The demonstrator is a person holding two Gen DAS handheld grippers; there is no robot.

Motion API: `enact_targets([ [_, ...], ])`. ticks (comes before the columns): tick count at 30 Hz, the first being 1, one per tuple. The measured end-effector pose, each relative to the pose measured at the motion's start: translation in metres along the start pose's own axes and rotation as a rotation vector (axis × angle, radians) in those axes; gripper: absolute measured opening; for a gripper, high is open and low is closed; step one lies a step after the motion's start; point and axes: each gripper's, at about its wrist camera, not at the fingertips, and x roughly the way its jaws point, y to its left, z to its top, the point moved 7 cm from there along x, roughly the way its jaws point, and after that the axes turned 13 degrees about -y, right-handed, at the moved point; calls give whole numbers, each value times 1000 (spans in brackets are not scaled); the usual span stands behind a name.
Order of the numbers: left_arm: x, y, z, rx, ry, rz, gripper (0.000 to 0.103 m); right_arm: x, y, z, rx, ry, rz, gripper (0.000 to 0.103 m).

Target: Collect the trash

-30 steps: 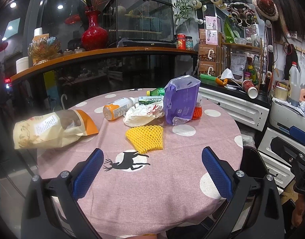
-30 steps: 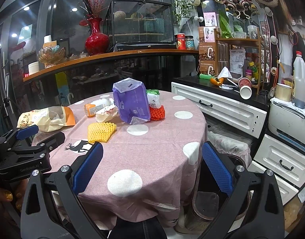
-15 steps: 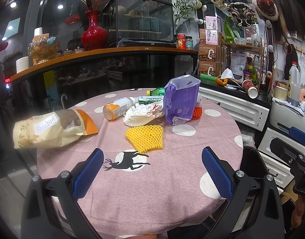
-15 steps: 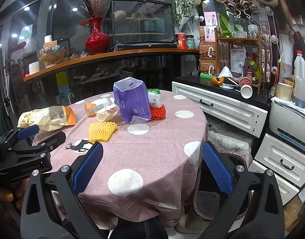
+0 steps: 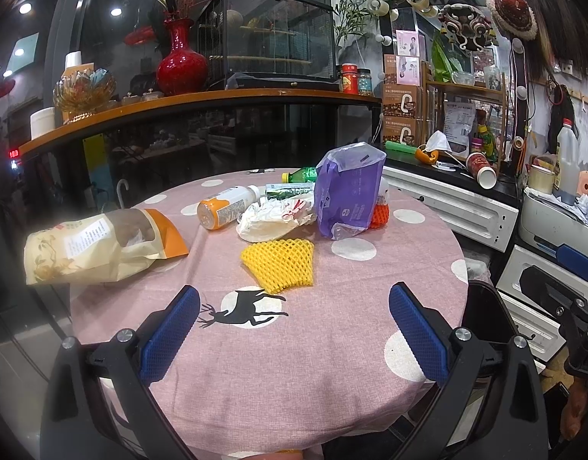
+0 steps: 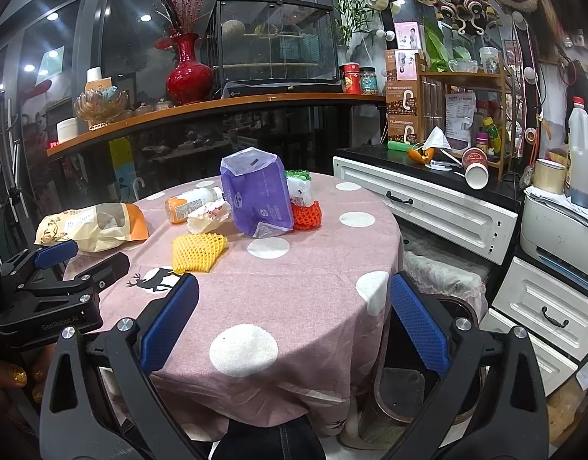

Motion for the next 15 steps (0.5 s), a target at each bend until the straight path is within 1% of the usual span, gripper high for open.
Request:
enact_targets([
  [15,-1,-1,-3,0,4,-1,98,1,2,-2,0,6,6,98],
])
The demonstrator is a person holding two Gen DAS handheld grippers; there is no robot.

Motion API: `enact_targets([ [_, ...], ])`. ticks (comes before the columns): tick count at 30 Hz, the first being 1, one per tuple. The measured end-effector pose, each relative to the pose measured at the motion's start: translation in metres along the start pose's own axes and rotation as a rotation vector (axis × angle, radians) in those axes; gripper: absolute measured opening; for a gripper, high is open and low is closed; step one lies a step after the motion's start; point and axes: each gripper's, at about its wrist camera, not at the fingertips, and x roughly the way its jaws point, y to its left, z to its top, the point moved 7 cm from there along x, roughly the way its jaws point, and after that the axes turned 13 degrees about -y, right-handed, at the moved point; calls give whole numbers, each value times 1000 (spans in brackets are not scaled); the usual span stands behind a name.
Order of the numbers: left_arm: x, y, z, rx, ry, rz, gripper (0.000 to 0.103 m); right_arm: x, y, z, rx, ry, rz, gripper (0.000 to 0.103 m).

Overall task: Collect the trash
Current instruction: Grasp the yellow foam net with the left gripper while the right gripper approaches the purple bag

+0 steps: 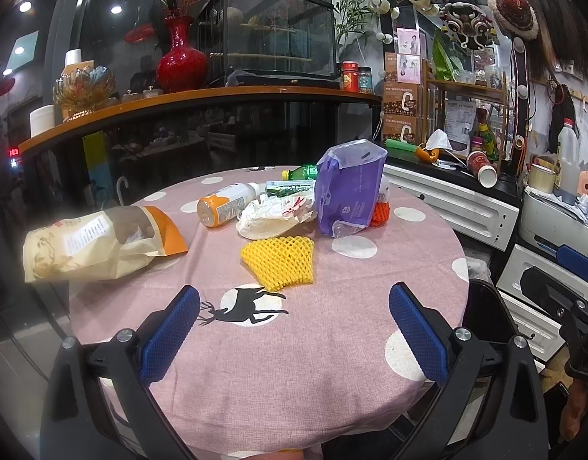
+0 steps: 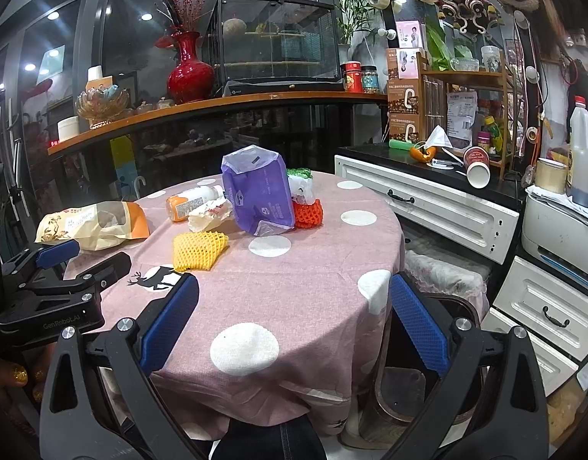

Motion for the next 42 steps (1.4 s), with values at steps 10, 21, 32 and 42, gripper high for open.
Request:
enact_targets([
  [10,13,4,-13,-5,53,-7,98,13,-5,-12,-2,51,5,98],
  [21,52,25,-39,-42,223,-74,98,71,3,-30,-87,208,135,98],
  [32,116,44,-46,-1,387,-115,98,122,1,-22,-80,253,161,98],
  [42,179,45,-51,-113,524,-113,86,132,-4,-24,-122,253,156,98],
])
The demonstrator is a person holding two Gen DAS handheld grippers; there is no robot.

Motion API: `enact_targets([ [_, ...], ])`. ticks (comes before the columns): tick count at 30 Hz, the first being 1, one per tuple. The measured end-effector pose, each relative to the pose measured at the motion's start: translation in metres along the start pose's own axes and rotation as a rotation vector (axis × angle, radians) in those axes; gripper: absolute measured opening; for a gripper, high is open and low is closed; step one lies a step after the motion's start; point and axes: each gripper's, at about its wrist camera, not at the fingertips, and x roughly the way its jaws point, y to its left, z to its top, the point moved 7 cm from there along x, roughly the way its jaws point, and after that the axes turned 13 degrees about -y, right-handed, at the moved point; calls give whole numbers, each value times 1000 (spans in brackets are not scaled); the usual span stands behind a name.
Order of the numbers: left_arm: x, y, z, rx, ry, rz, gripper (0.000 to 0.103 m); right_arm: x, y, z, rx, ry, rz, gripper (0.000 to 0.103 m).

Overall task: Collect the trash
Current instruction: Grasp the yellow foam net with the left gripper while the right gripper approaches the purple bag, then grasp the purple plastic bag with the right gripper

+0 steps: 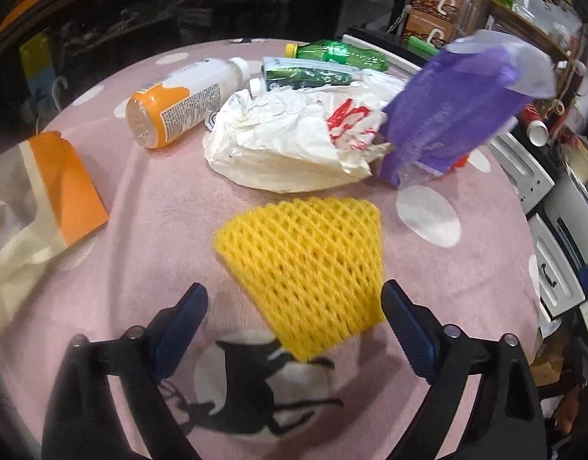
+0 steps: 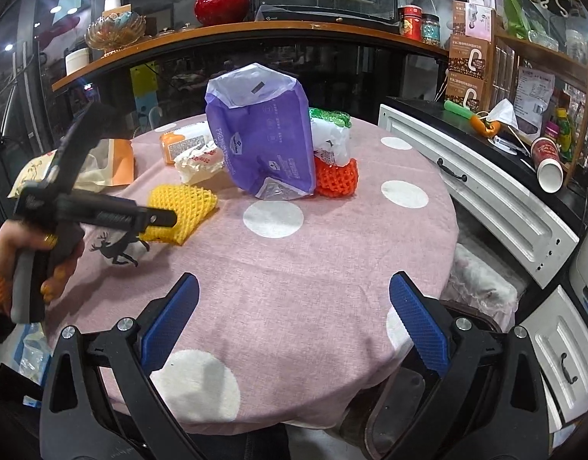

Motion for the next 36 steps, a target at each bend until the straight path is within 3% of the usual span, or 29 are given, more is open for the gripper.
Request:
enact_targets([
  [2,8,0,2,-24,13,-6,71,2,0,1,-14,1,4,98],
  [3,9,0,2,-27,10,-4,69,3,1,2,-23,0,8,98],
  [8,5,-7,2,-4,-26,-3,26,16,9,14,-100,-10,53,98],
  [10,1,-9,4,10,-47,11,14,22,11,25,-134,-25,67,98],
  [18,-28,-4,-1,-12,-128,22,12,48,24,90,-278,-116,101,98],
  [22,-43,0,-4,-6,-171,40,12,70,31,115,-366,-137,77,97],
  [24,-52,1,-7,-2,-186,42,12,82,35,119,-408,-135,66,90],
  [25,-54,2,-8,1,-190,42,12,88,37,119,-428,-128,69,80],
  [26,-55,3,-7,4,-193,43,12,91,38,118,-442,-121,71,61],
  [27,-57,4,-8,3,-199,46,12,96,40,115,-462,-110,61,49],
  [28,-59,4,-9,1,-201,46,12,97,40,113,-465,-100,50,28],
  [29,-61,5,-10,-5,-203,44,12,97,39,110,-459,-94,45,16],
  [31,-62,7,-12,-21,-201,35,12,88,40,107,-407,-102,92,9],
  [36,-68,5,-14,-33,-212,23,12,51,43,106,-338,-144,148,7],
])
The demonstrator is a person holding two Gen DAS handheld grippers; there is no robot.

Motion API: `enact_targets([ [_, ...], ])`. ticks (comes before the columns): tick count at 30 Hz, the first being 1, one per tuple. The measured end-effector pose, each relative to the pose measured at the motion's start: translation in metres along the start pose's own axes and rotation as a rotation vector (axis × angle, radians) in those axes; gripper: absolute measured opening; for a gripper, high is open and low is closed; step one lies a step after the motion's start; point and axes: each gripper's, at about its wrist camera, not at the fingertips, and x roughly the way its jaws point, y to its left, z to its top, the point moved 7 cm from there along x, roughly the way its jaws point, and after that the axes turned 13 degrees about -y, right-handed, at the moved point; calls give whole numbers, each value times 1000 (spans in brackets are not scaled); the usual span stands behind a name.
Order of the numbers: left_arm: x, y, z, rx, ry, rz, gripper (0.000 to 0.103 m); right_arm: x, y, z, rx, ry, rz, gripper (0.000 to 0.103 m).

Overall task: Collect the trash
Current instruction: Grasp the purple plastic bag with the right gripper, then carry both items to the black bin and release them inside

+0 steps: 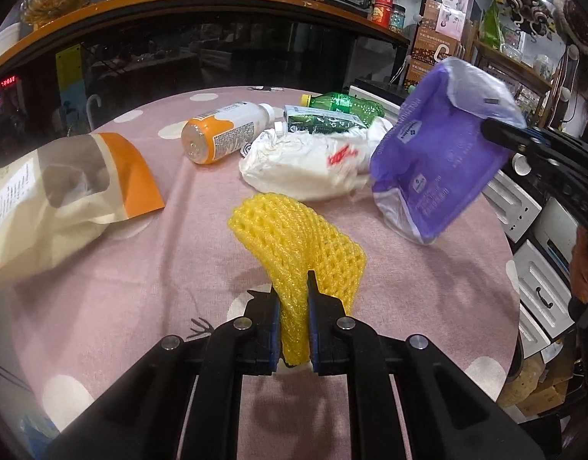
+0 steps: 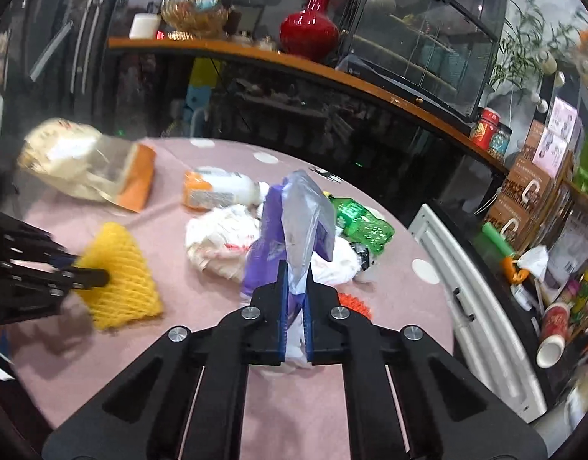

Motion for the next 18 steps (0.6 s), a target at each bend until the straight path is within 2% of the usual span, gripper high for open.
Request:
enact_targets([
  [4,-10,-3,4,0,-22,-13,12,-30,2,7,89,-15,47,7],
  [10,-28,-15,10,11,-60,-46,12,-71,-19,11,224,-48,27,7],
  [14,-37,-32,12,28,-77,-90,12,-98,-39,7,274,-69,-32,7],
  [18,-42,-57,10,65,-89,-141,12,-121,-62,-10,292,-52,-109,6],
])
